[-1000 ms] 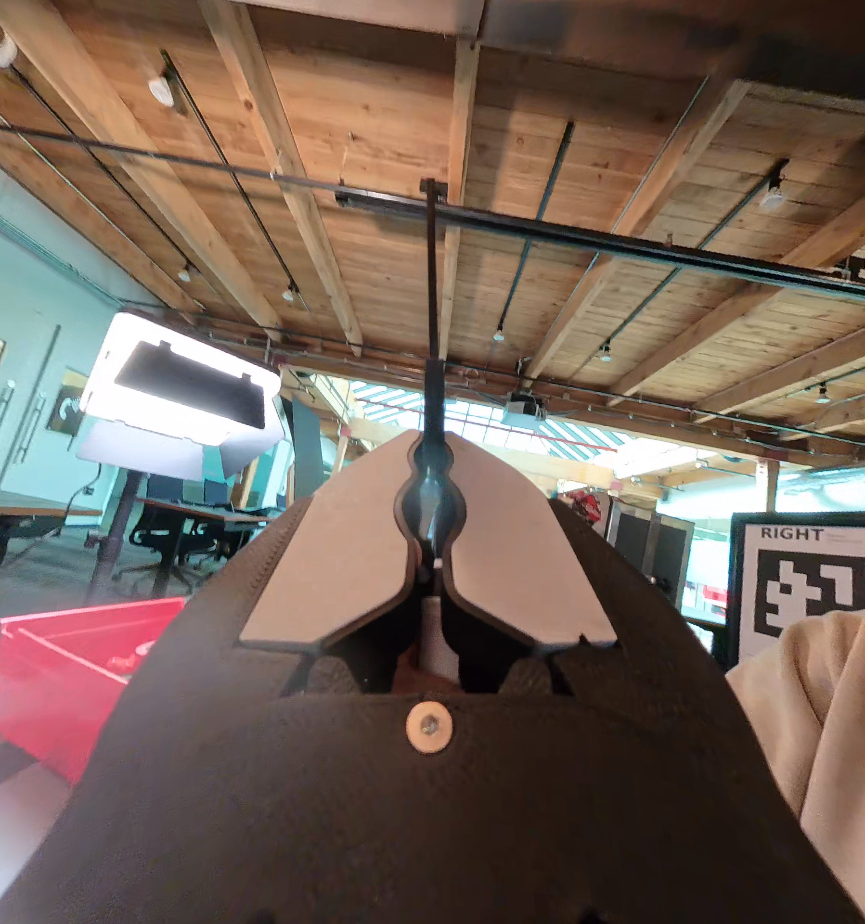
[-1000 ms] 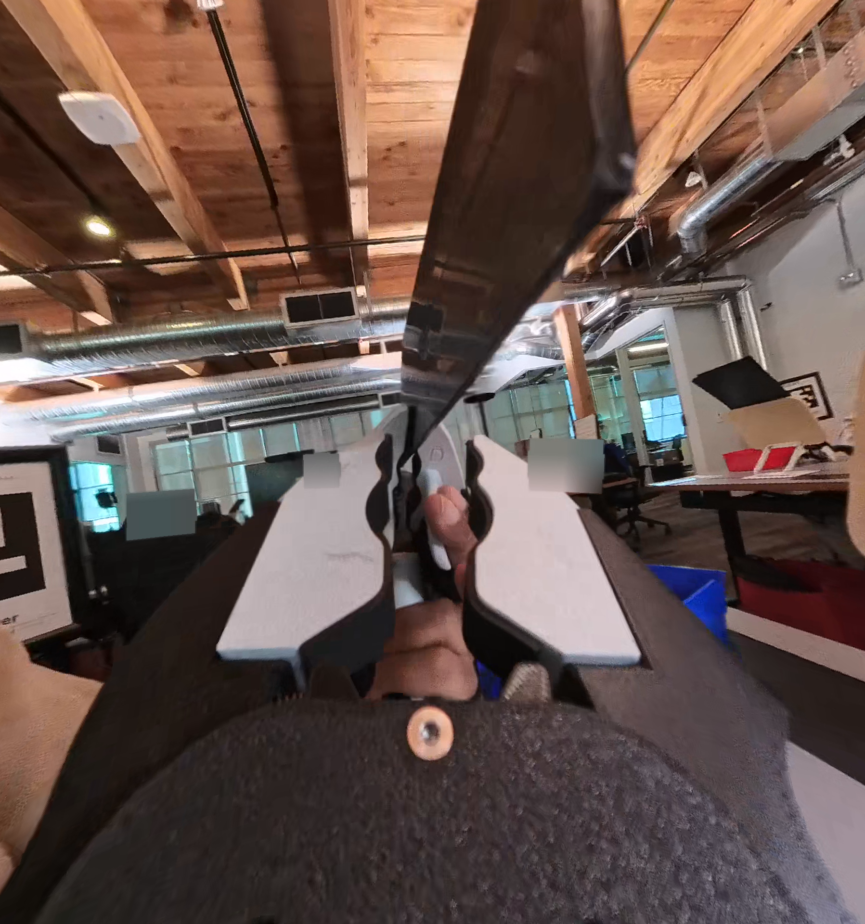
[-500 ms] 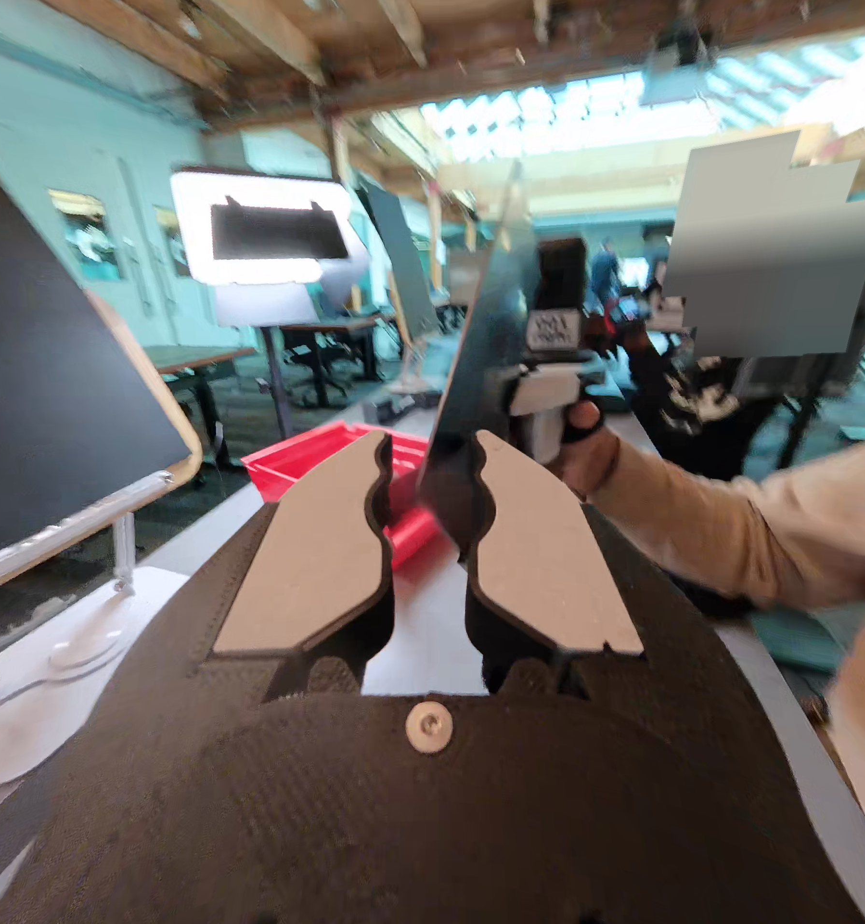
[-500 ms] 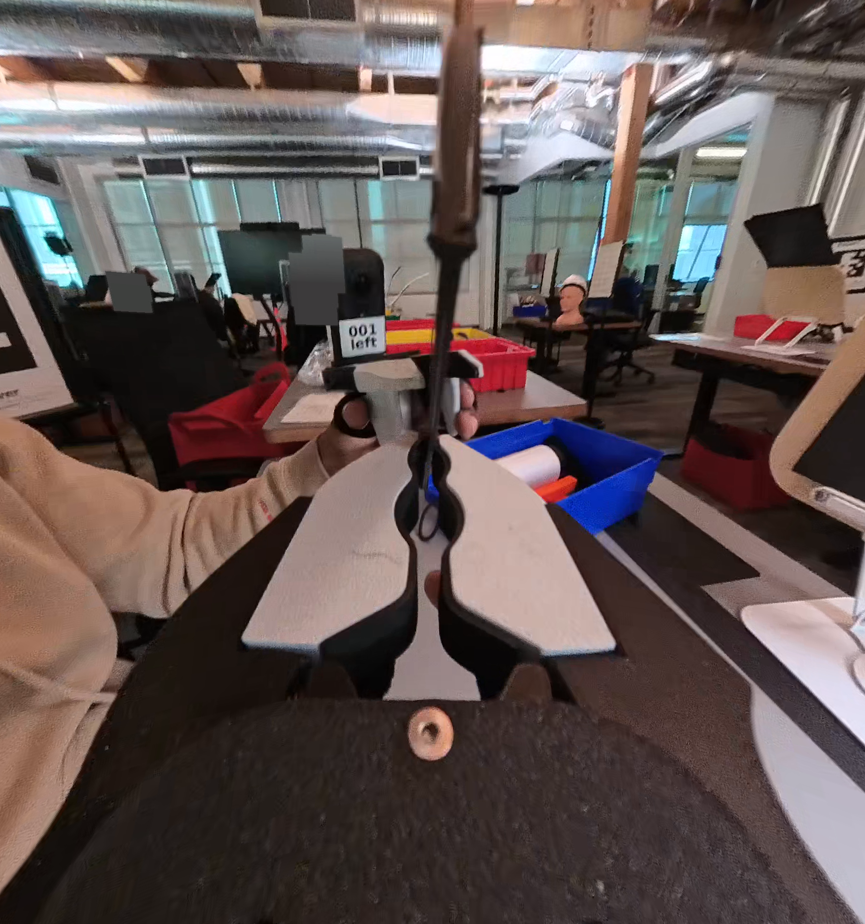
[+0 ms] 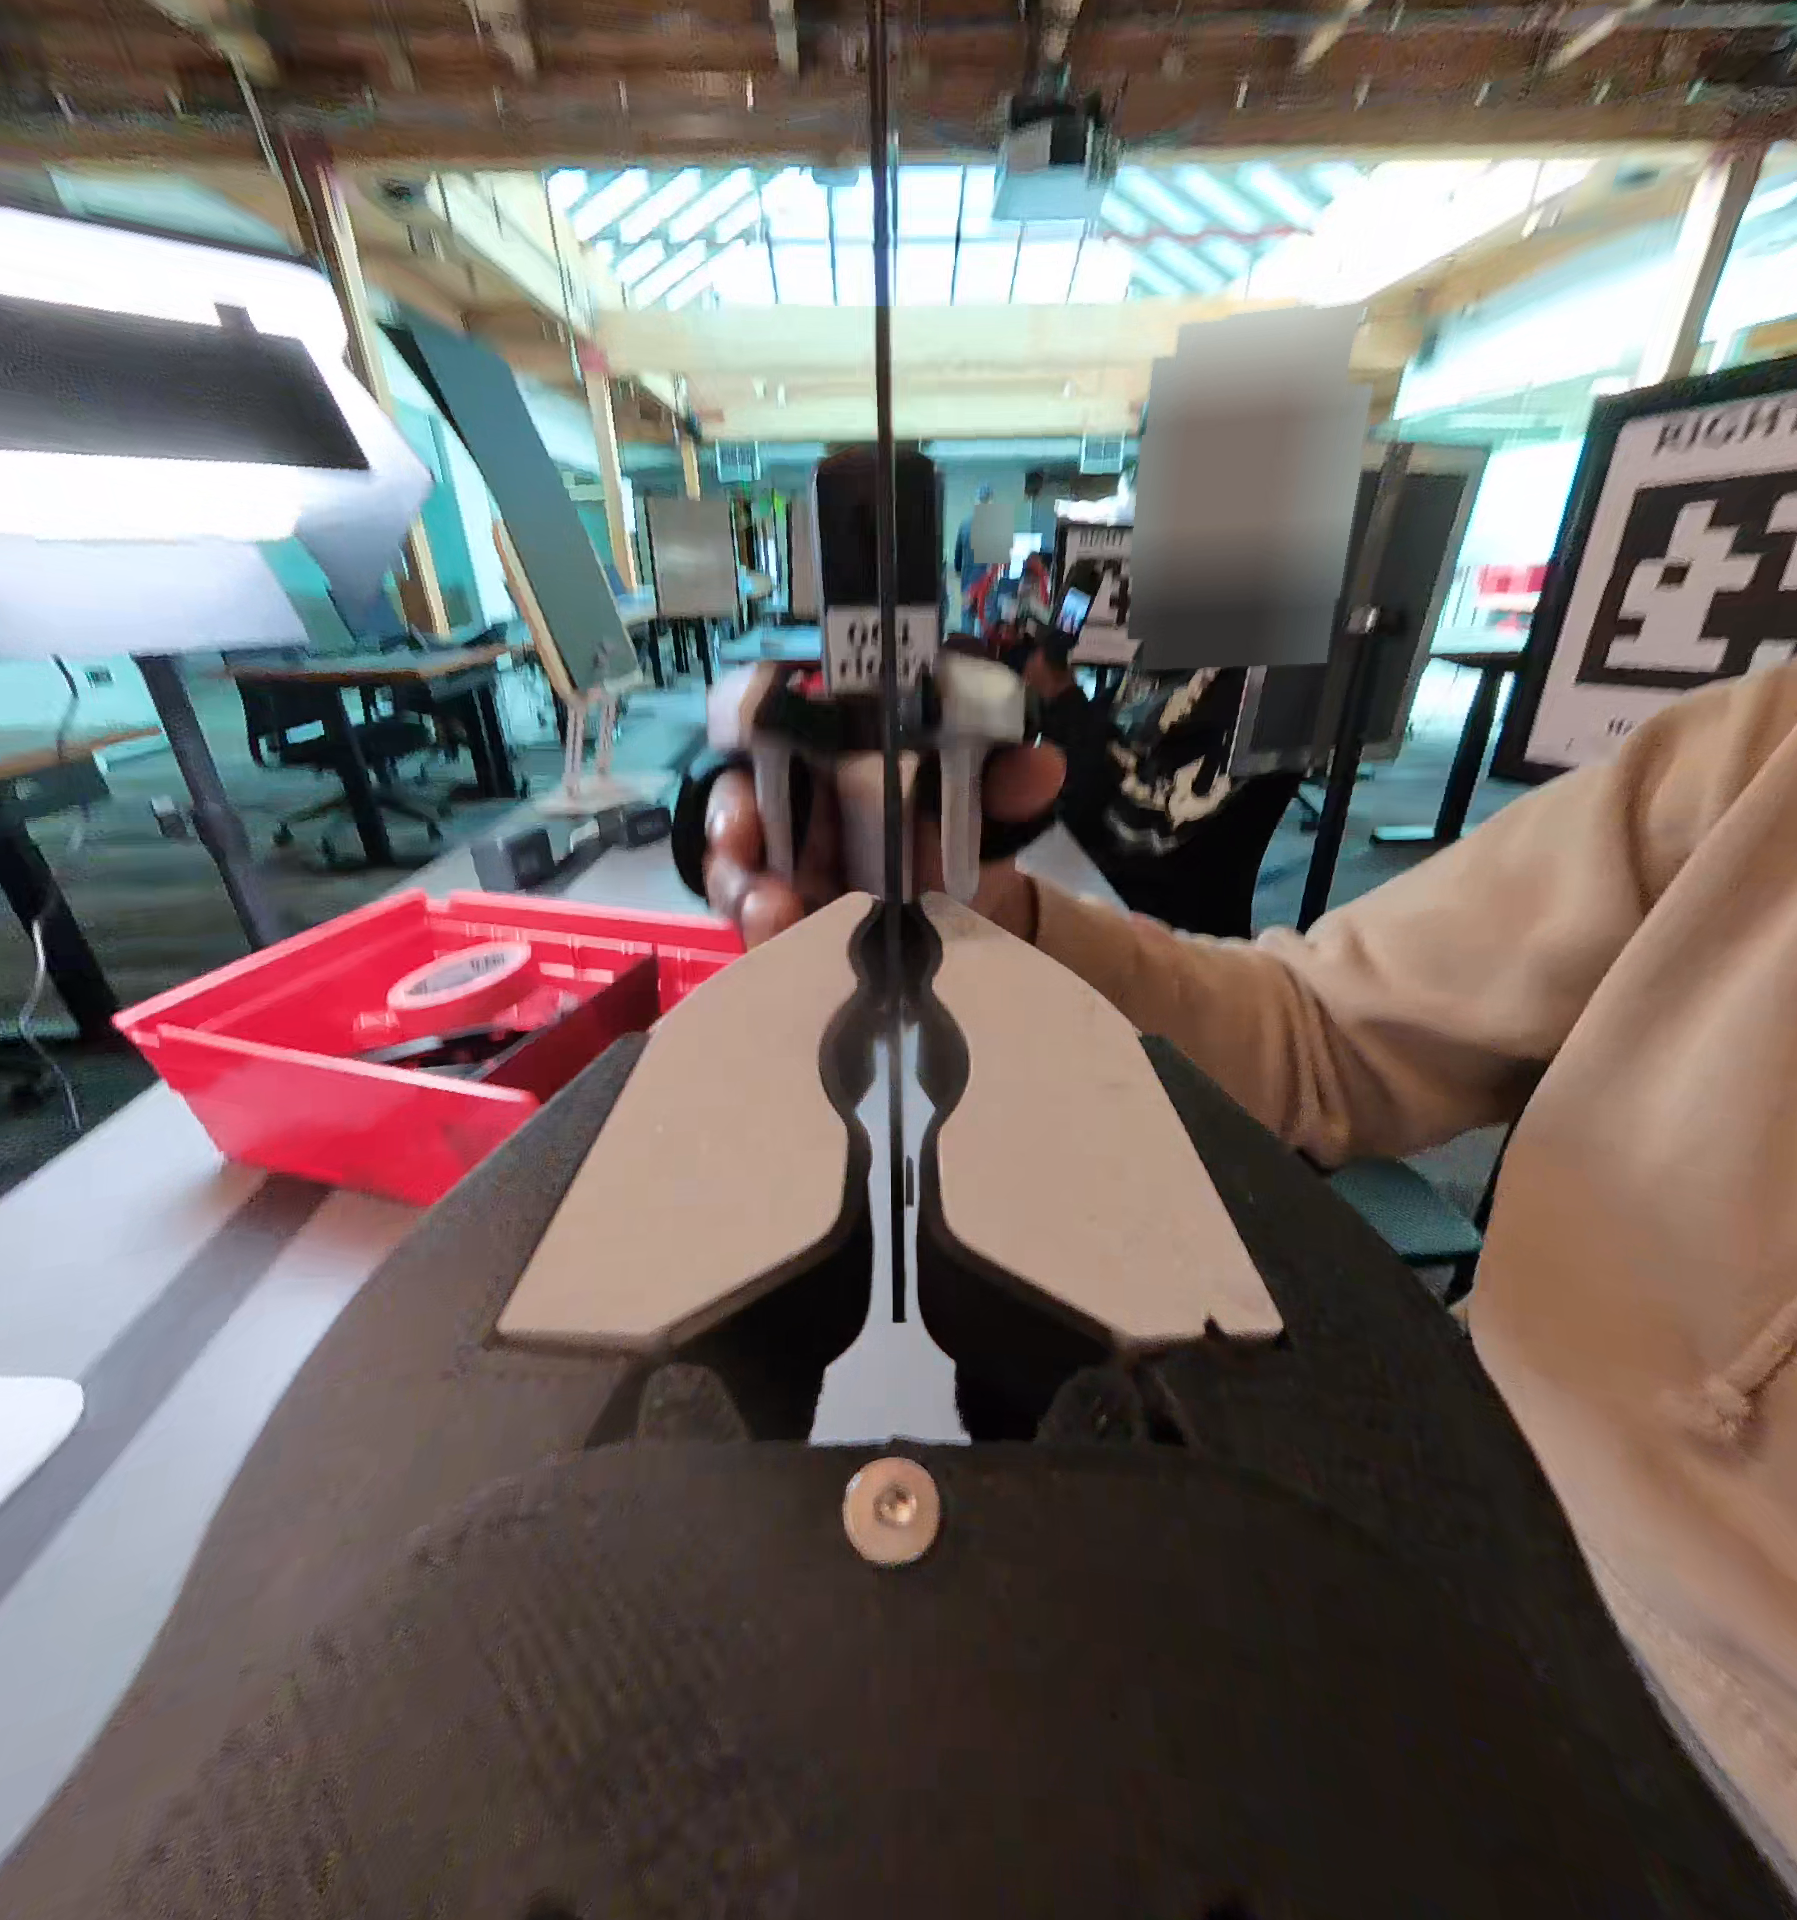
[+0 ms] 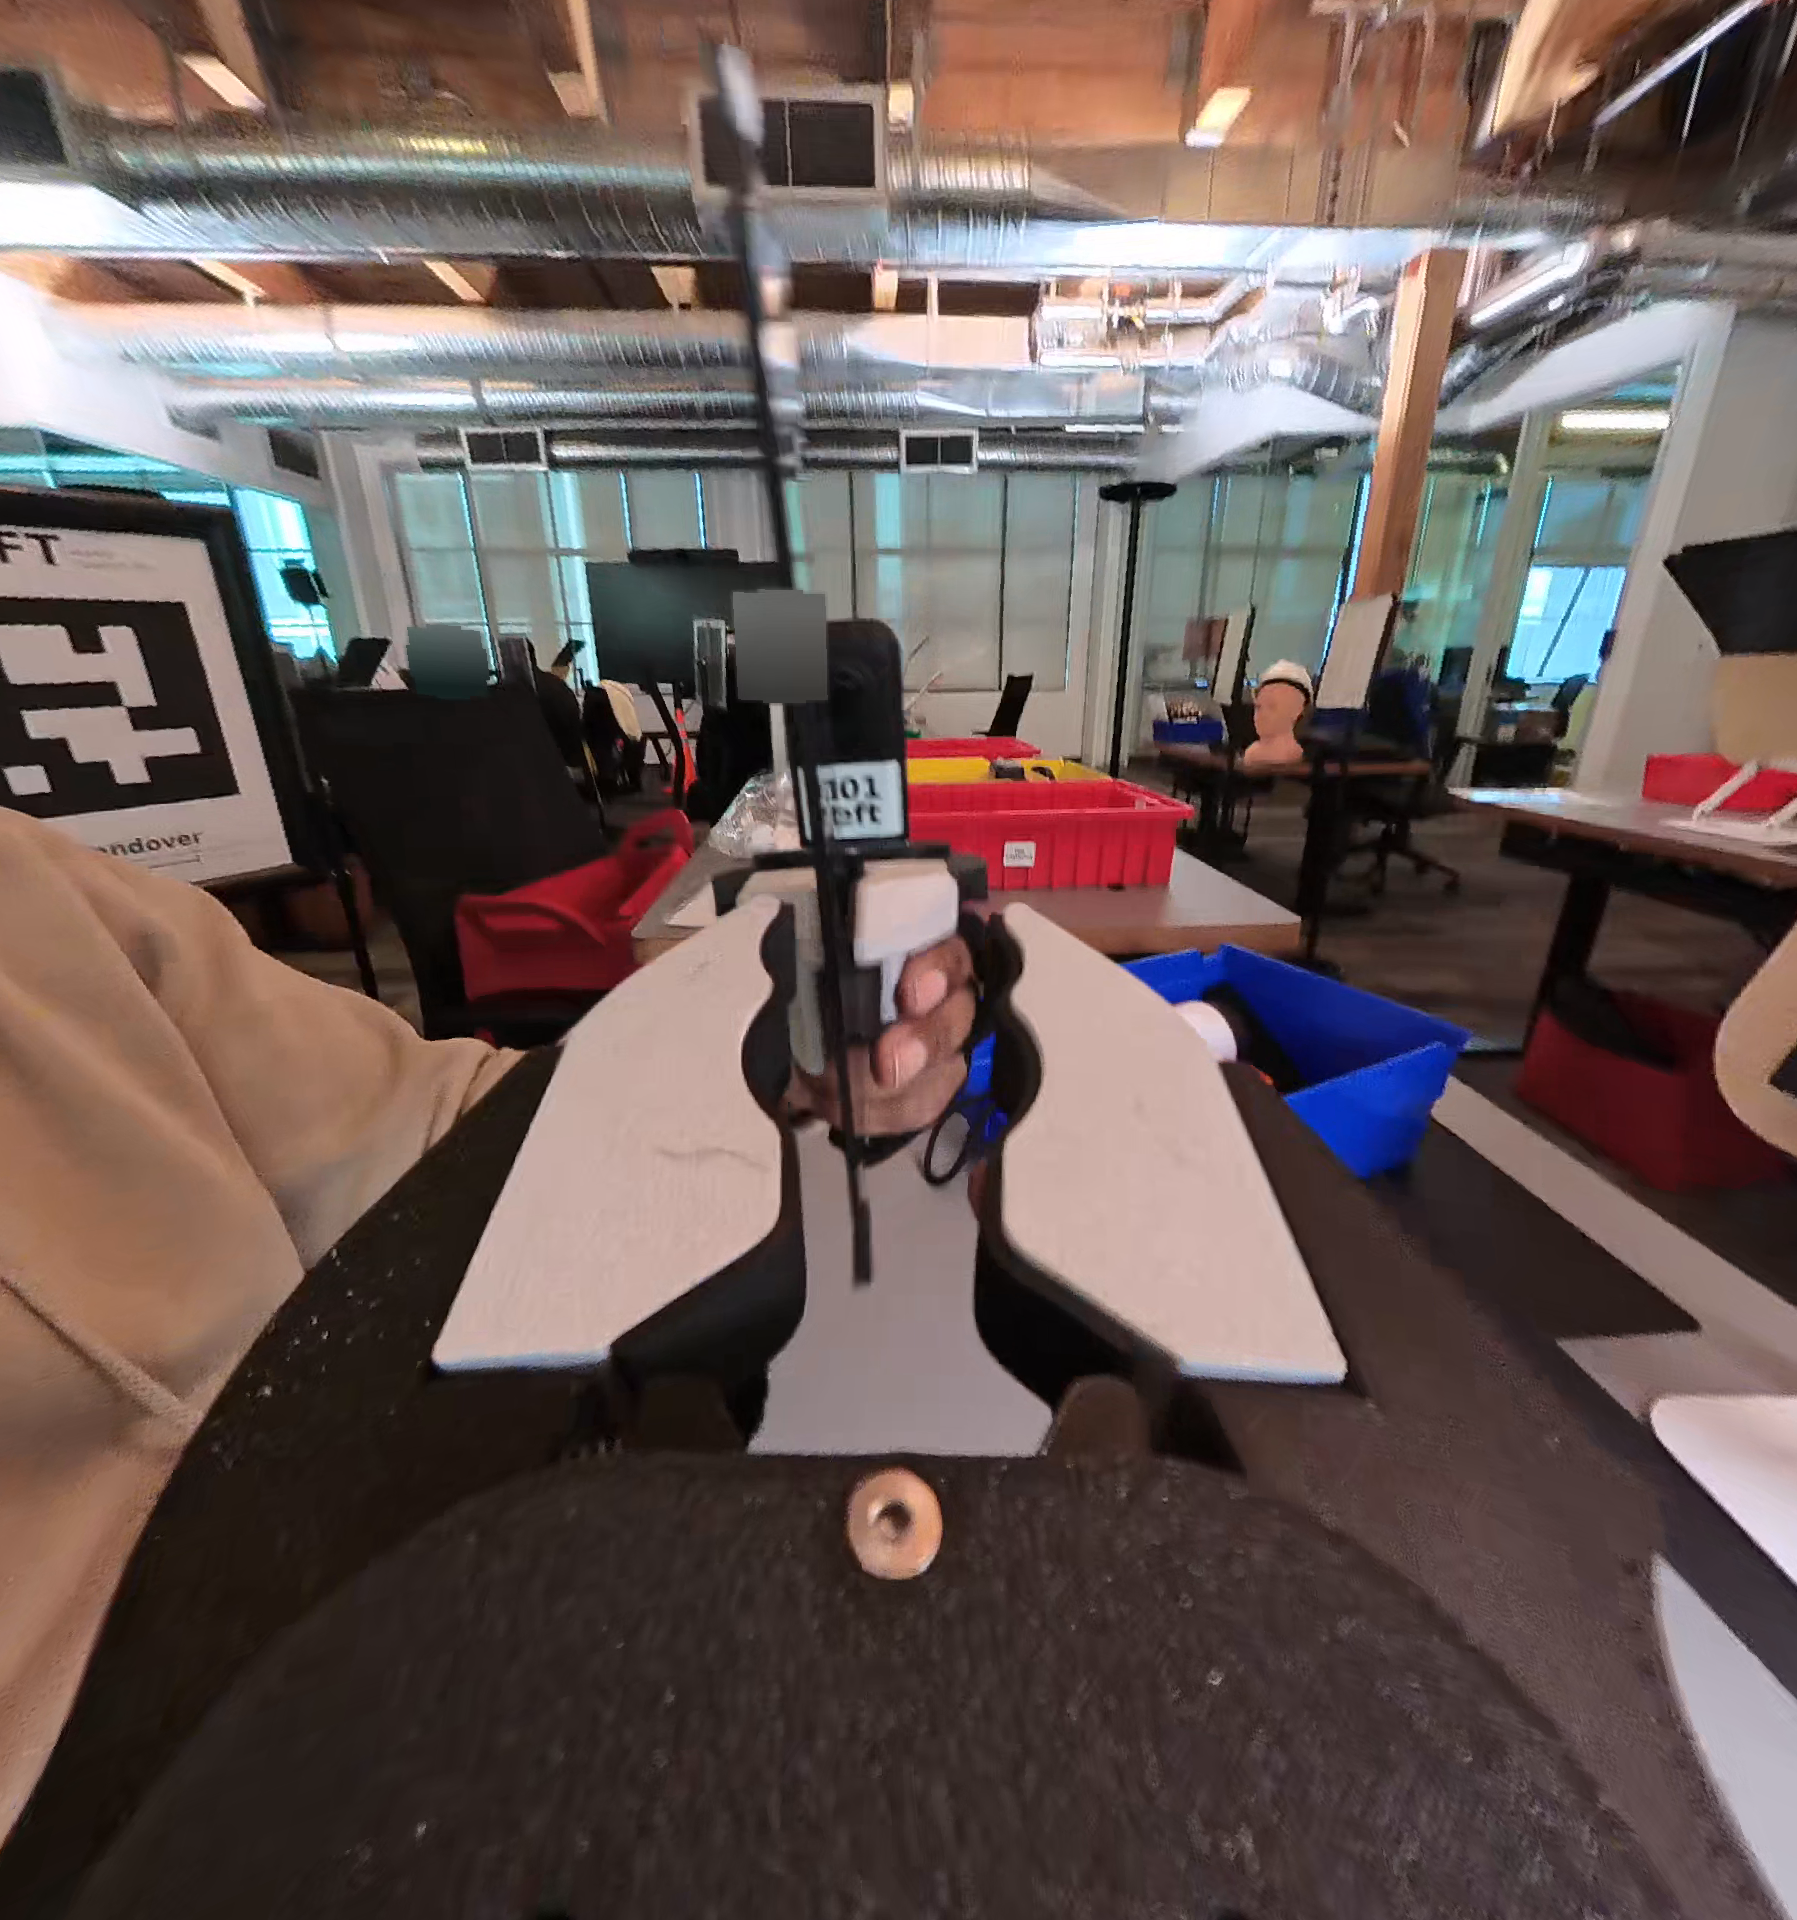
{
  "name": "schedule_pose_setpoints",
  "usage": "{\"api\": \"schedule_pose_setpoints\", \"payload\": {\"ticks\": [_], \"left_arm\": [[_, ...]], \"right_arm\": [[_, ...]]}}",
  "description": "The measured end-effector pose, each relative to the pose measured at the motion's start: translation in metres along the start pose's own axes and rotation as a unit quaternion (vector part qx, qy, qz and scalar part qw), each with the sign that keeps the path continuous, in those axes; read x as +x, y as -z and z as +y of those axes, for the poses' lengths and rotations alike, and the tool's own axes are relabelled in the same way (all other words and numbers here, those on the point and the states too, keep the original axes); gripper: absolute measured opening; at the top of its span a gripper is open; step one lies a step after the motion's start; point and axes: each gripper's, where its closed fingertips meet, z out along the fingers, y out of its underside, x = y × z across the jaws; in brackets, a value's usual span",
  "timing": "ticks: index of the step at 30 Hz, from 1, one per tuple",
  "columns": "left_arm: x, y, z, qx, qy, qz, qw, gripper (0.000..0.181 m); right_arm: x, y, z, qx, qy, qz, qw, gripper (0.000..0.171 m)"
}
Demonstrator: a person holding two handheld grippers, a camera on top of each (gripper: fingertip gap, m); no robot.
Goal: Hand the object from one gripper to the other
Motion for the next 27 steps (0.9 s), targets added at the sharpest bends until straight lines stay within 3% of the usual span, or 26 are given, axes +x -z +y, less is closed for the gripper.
{"api": "schedule_pose_setpoints", "payload": {"ticks": [2,3,7,11,13,16,19,21,23,27], "left_arm": [[-0.004,-0.010,0.022,-0.044,0.001,-0.007,0.999,0.003],[-0.006,-0.012,0.031,-0.059,0.002,-0.009,0.998,0.003],[-0.021,-0.006,0.041,-0.118,-0.036,-0.067,0.990,0.016],[-0.012,-0.001,0.035,-0.159,-0.100,-0.085,0.978,0.026],[-0.010,-0.004,0.045,-0.200,-0.134,-0.093,0.966,0.024],[-0.011,-0.007,0.060,-0.241,-0.171,-0.094,0.951,0.005],[-0.014,-0.005,0.040,-0.186,-0.157,-0.102,0.964,0.002],[-0.013,0.003,0.013,-0.106,-0.121,-0.095,0.982,0.002],[-0.016,0.016,-0.018,-0.008,-0.086,-0.102,0.991,0.003],[-0.017,0.032,-0.047,0.113,-0.023,-0.080,0.990,0.003]], "right_arm": [[-0.002,0.003,-0.009,0.023,0.024,0.006,0.999,0.021],[-0.004,0.006,-0.012,0.026,0.039,0.006,0.999,0.003],[-0.003,0.016,0.011,-0.105,0.109,0.021,0.988,0.002],[0.009,0.035,0.057,-0.267,0.146,0.039,0.952,0.002],[0.007,0.034,0.083,-0.319,0.130,0.018,0.939,0.002],[0.004,0.024,0.105,-0.356,0.143,0.006,0.923,0.002],[0.020,0.021,0.086,-0.309,0.174,0.062,0.933,0.011],[0.033,0.030,0.065,-0.267,0.165,0.097,0.944,0.034],[0.046,0.048,0.062,-0.262,0.153,0.113,0.946,0.045],[0.045,0.048,0.073,-0.174,0.025,0.033,0.984,0.050]]}}
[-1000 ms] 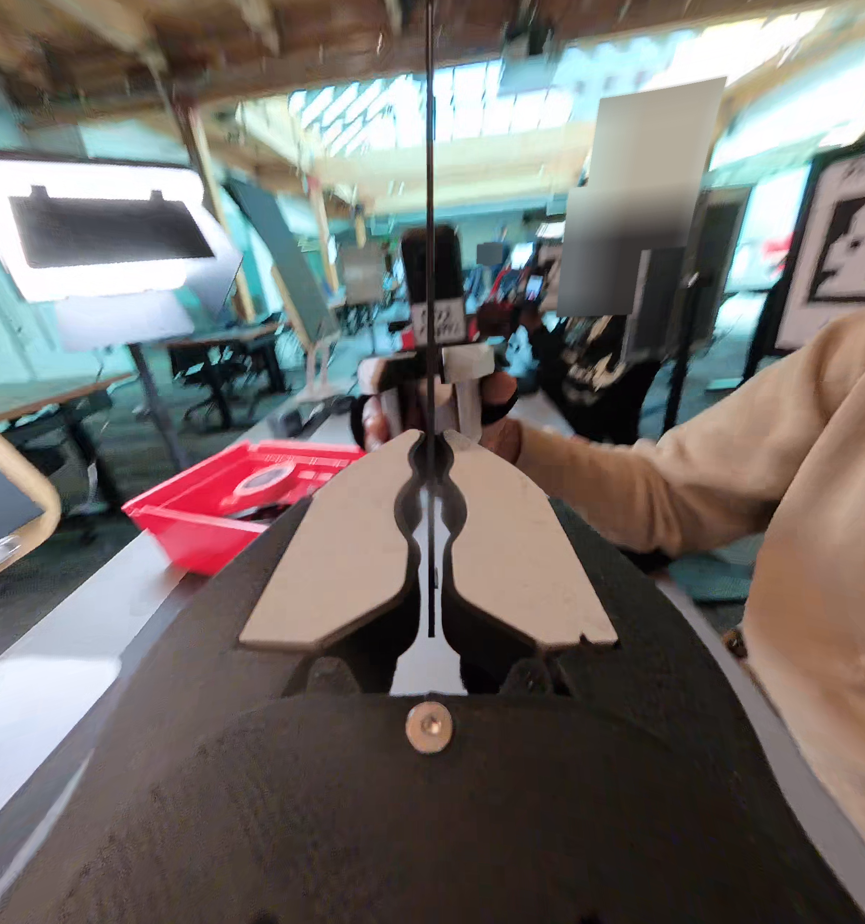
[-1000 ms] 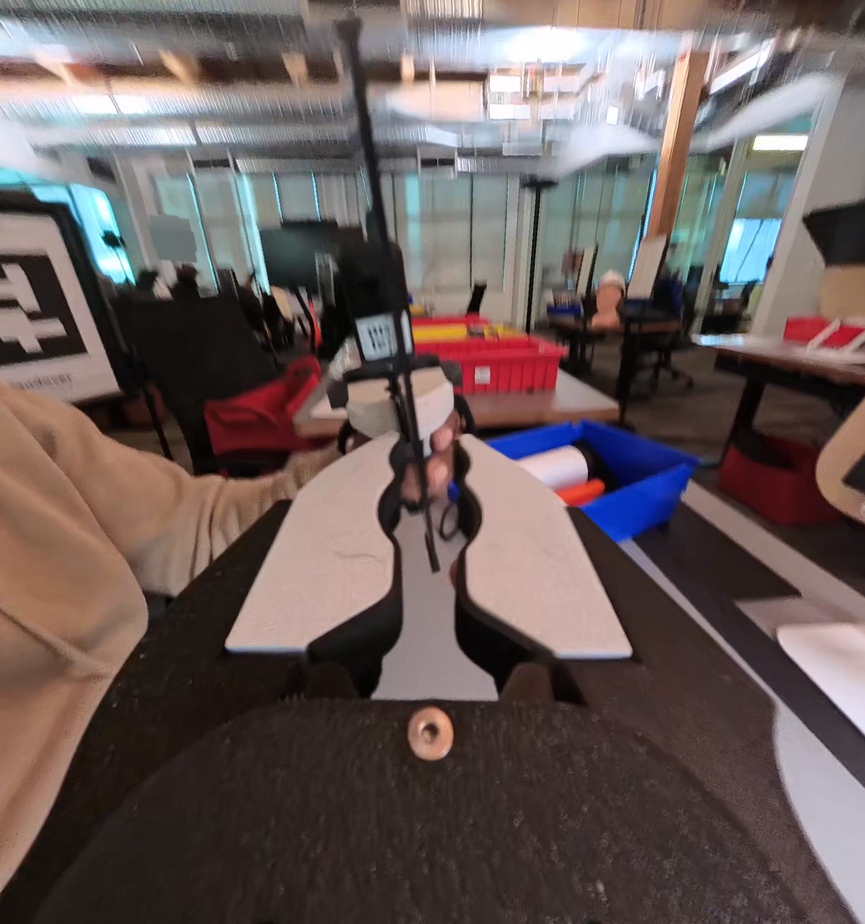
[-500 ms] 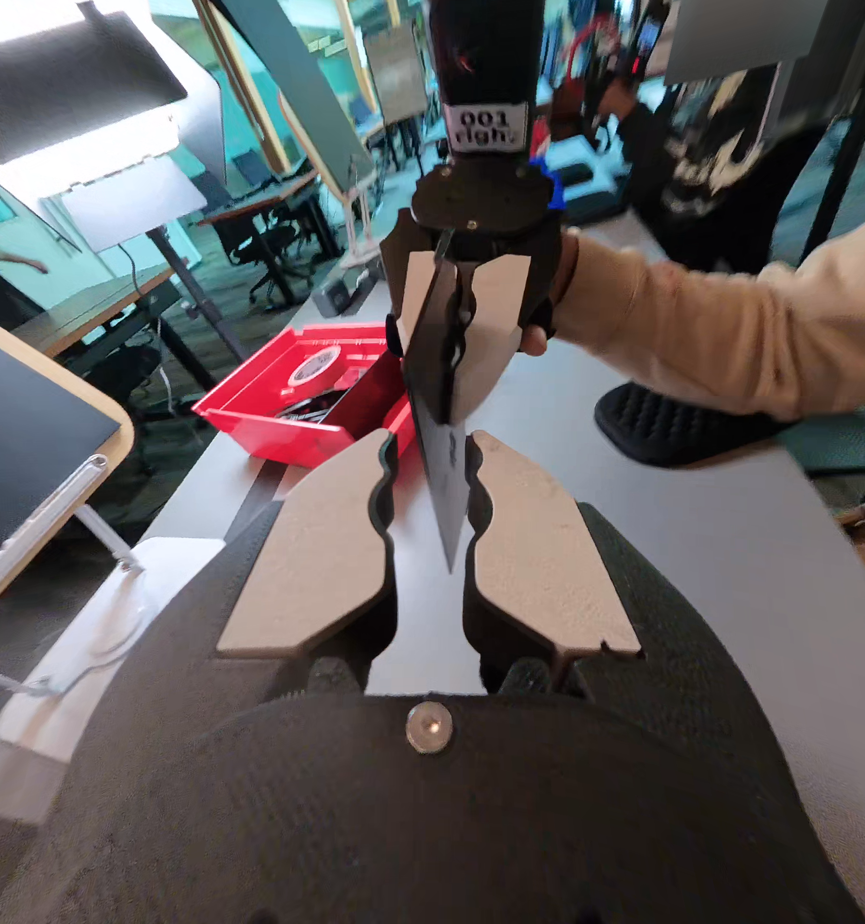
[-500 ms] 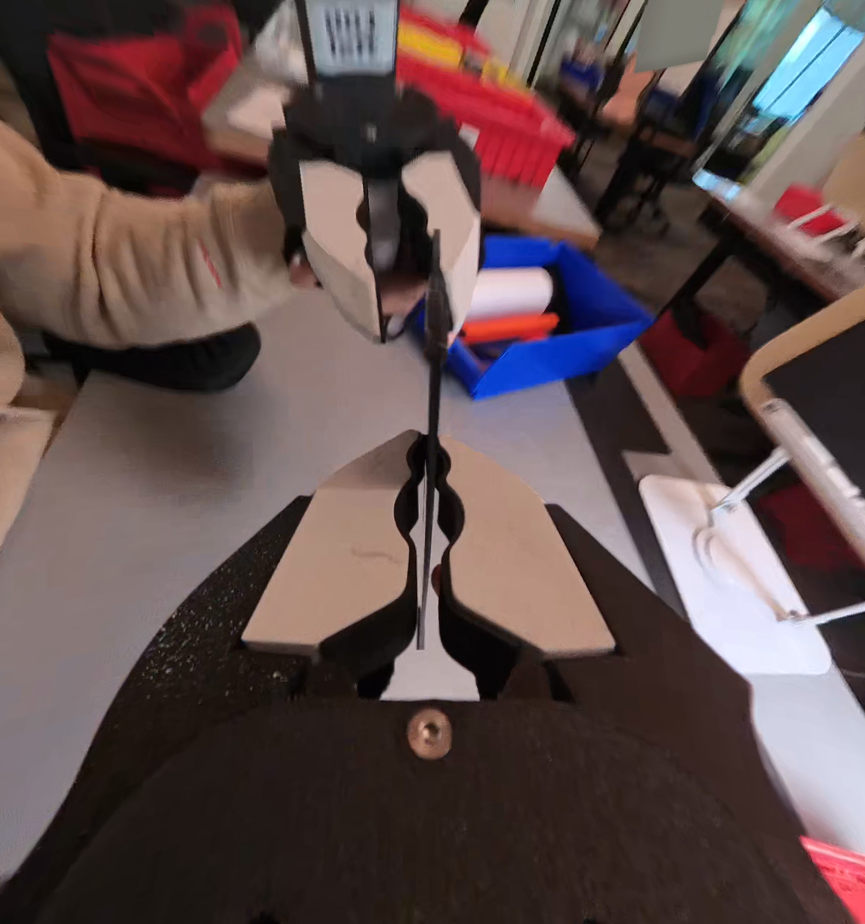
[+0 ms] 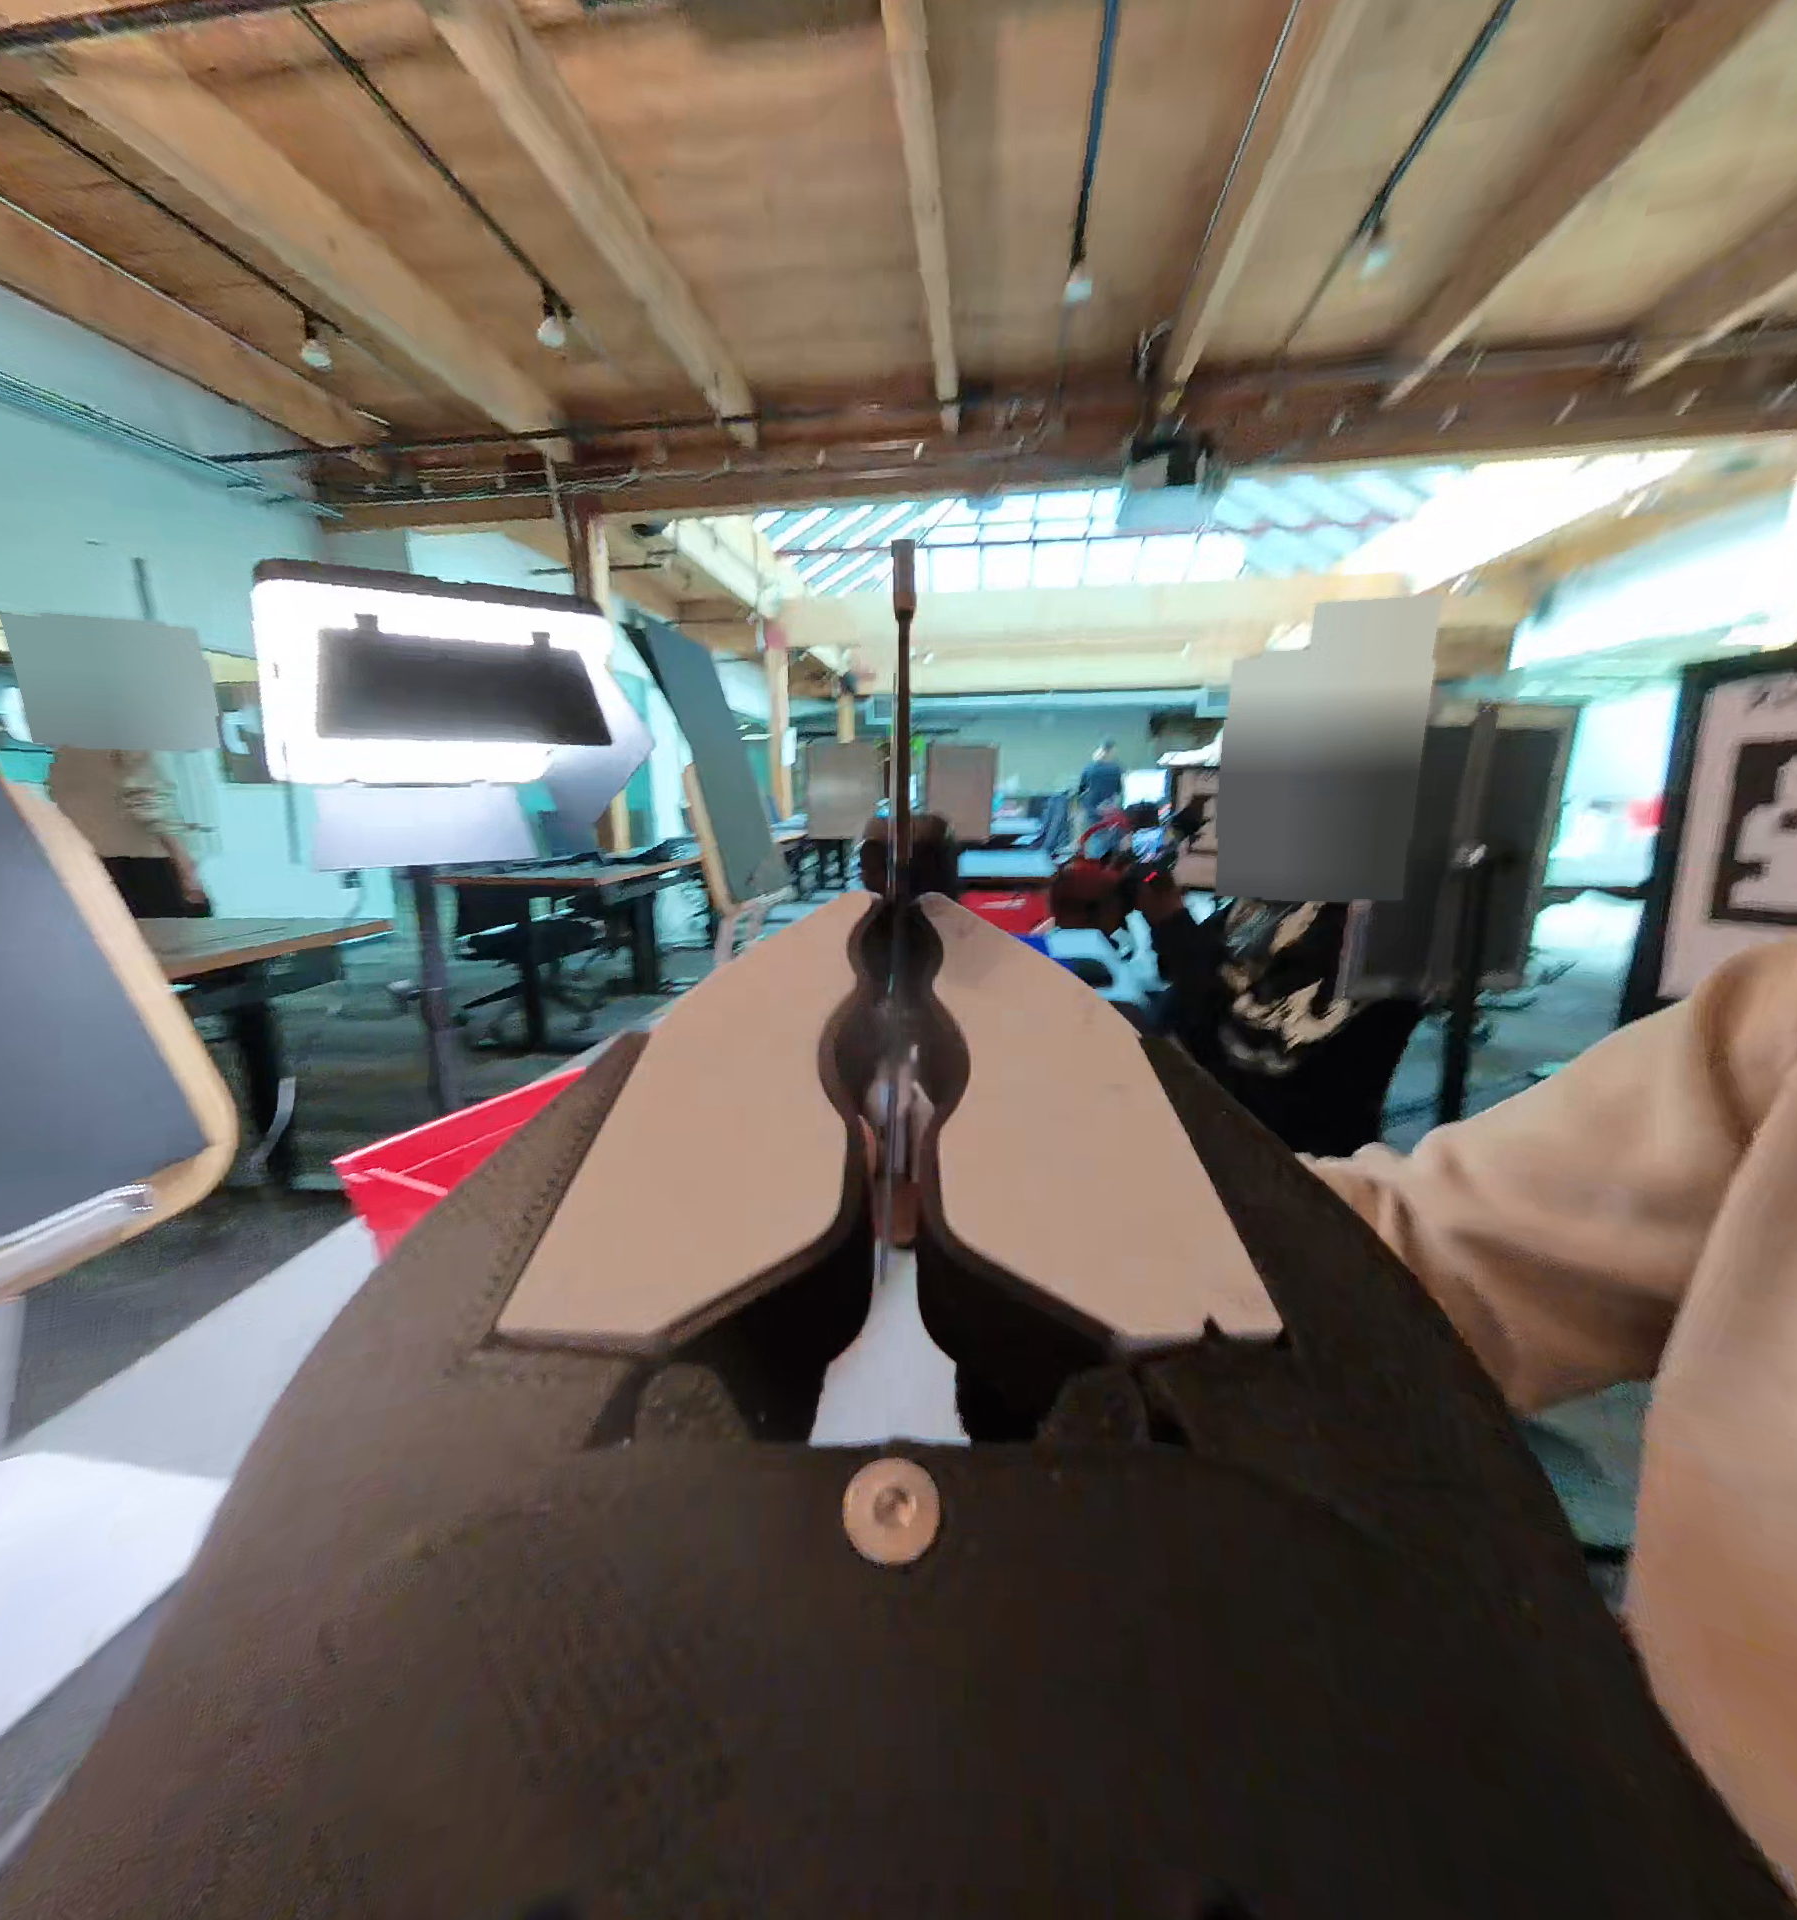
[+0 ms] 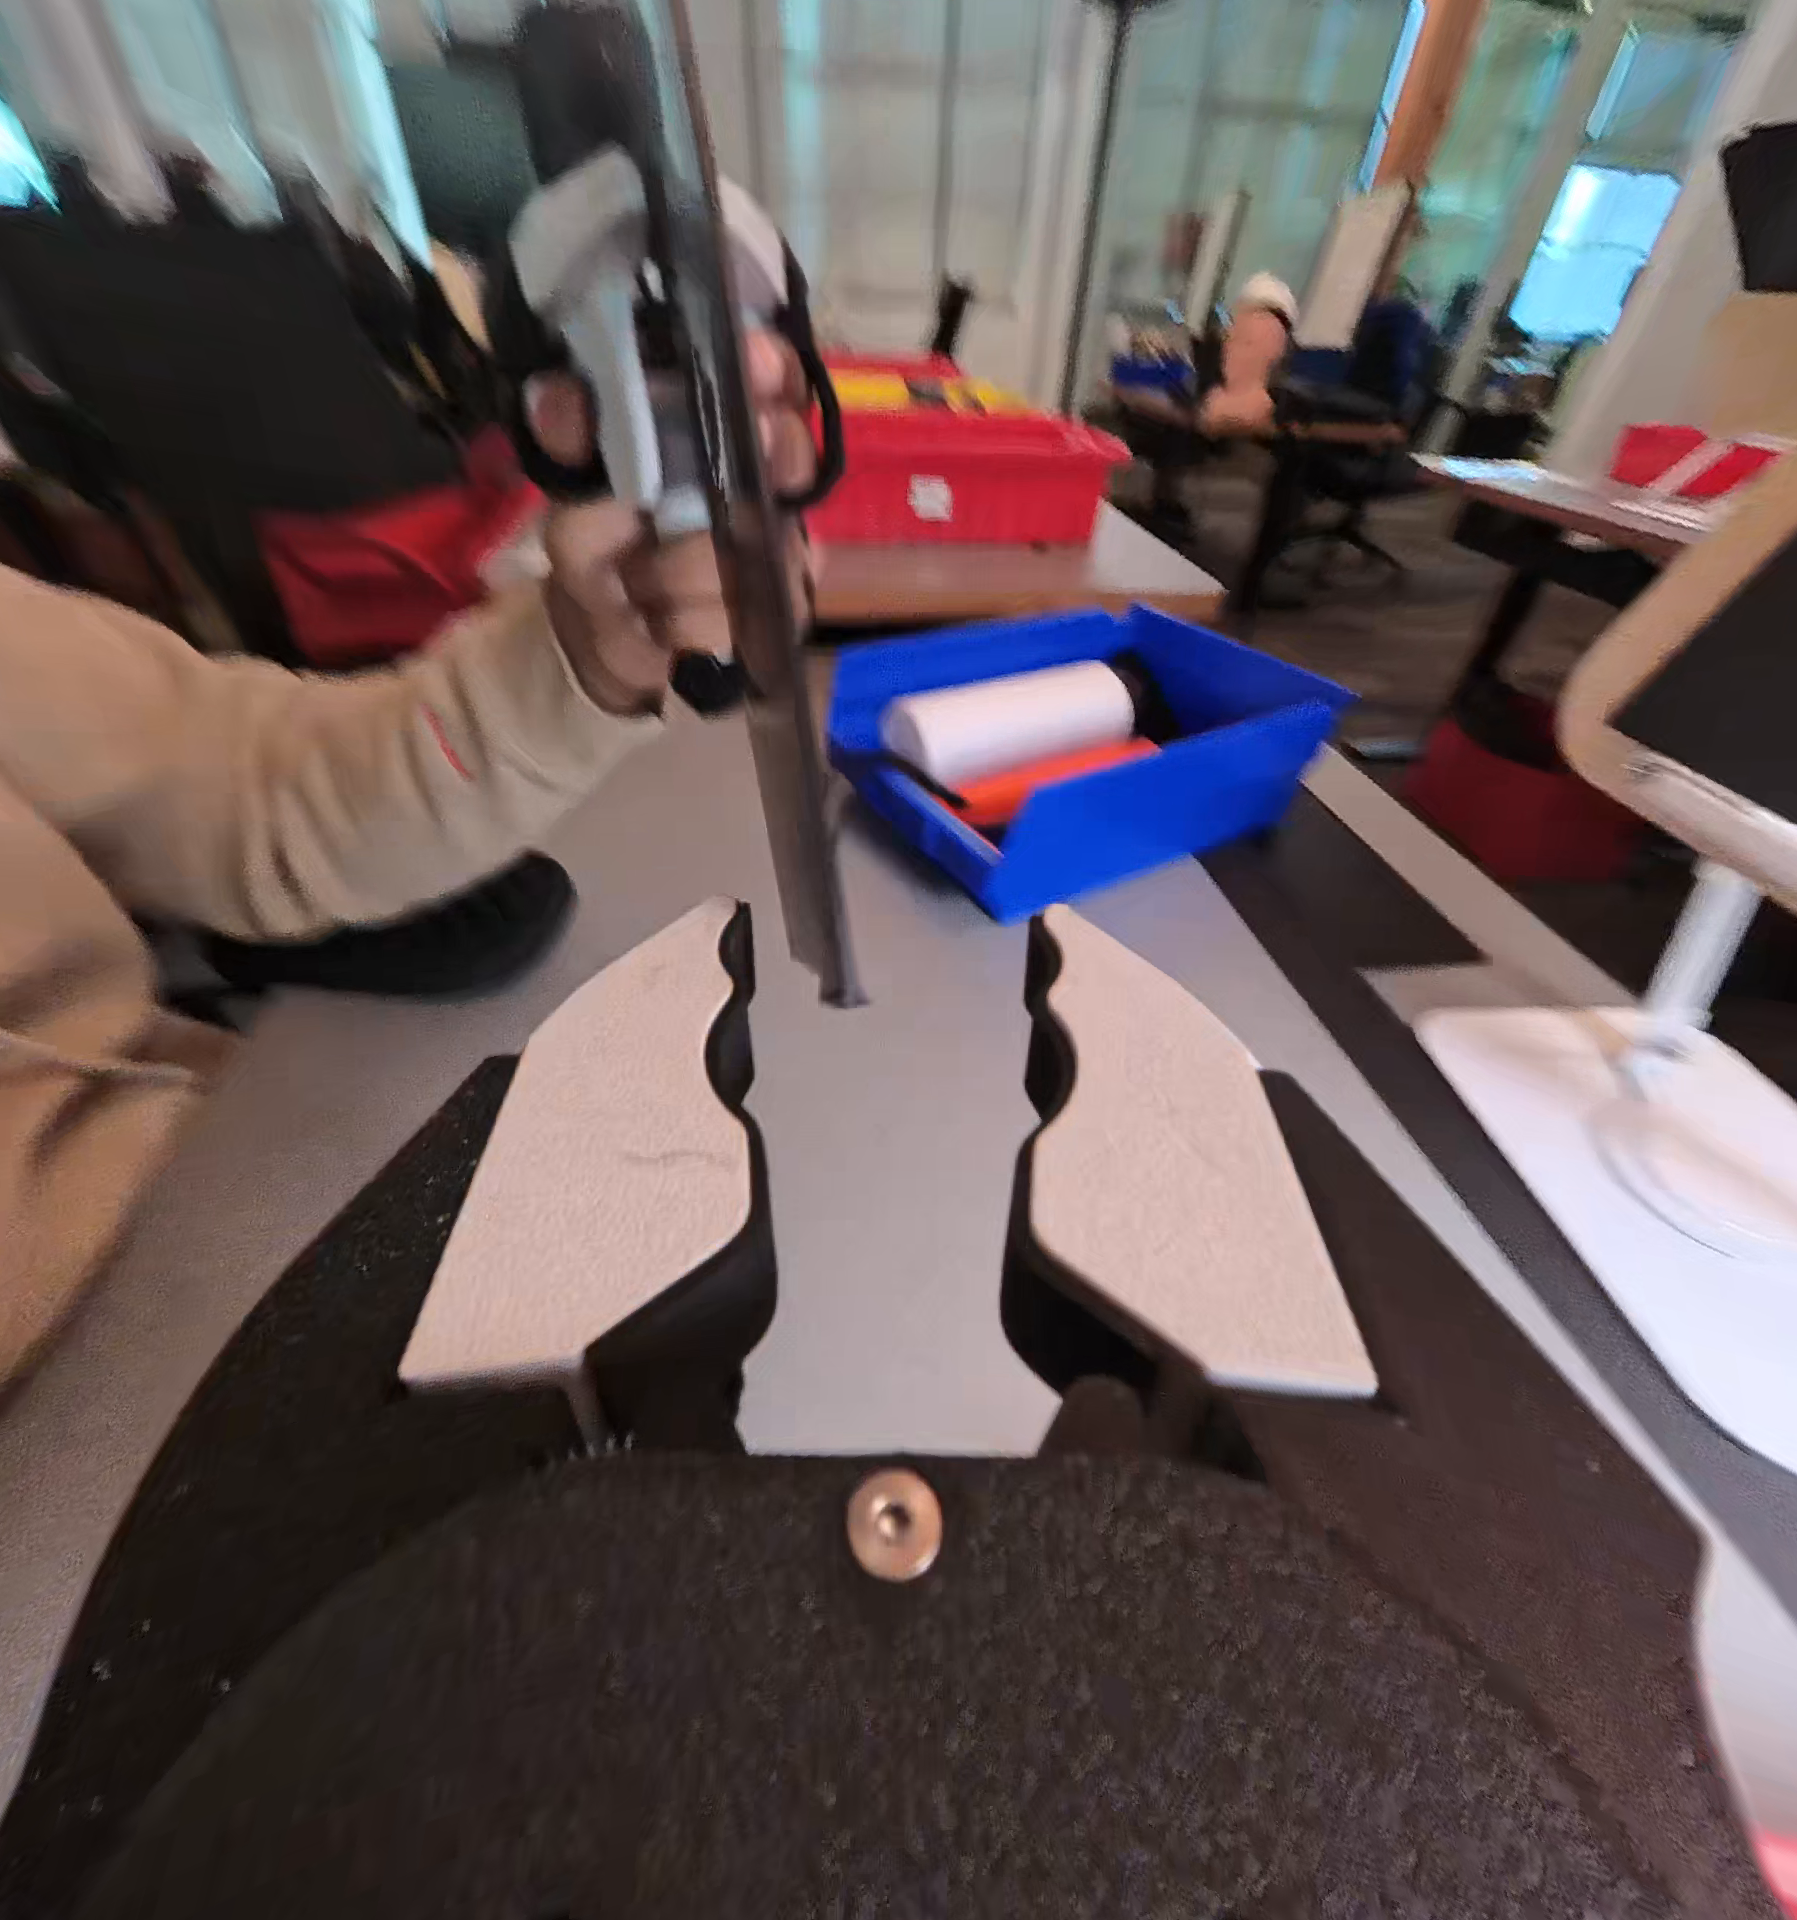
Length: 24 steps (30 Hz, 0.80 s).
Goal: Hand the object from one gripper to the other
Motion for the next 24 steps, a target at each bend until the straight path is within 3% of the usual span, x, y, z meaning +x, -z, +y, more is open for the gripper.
{"api": "schedule_pose_setpoints", "payload": {"ticks": [2,3,4,9,11,14,18,20,21,24], "left_arm": [[-0.002,-0.001,0.000,0.019,0.026,0.007,0.999,0.003],[-0.006,0.000,0.001,0.024,0.023,-0.002,0.999,0.003],[-0.009,0.002,0.002,0.022,0.021,-0.008,1.000,0.004],[-0.016,0.021,0.006,-0.073,0.001,-0.016,0.997,0.020],[-0.015,0.028,0.022,-0.154,-0.040,-0.025,0.987,0.027],[-0.001,0.034,0.069,-0.297,-0.077,0.010,0.952,0.034],[-0.001,0.027,0.123,-0.409,-0.146,0.013,0.901,0.027],[0.004,0.023,0.139,-0.426,-0.150,0.033,0.892,0.005],[0.005,0.021,0.143,-0.424,-0.150,0.036,0.892,0.003],[0.001,0.007,0.116,-0.330,-0.117,0.027,0.936,0.003]], "right_arm": [[-0.012,-0.013,-0.014,0.069,-0.029,-0.052,0.996,0.036],[-0.021,-0.014,-0.026,0.109,-0.030,-0.079,0.990,0.010],[-0.027,-0.012,-0.035,0.133,-0.028,-0.093,0.986,0.002],[-0.023,0.009,-0.023,0.012,0.033,-0.040,0.999,0.002],[-0.023,0.020,-0.013,-0.041,0.049,-0.024,0.998,0.002],[-0.027,0.022,-0.001,-0.091,0.053,-0.028,0.994,0.002],[-0.042,0.003,0.007,-0.116,0.061,-0.062,0.989,0.002],[-0.044,-0.004,0.007,-0.121,0.073,-0.057,0.988,0.002],[-0.042,-0.006,0.004,-0.115,0.081,-0.046,0.989,0.002],[-0.028,0.001,-0.029,-0.021,0.088,0.007,0.996,0.011]]}}
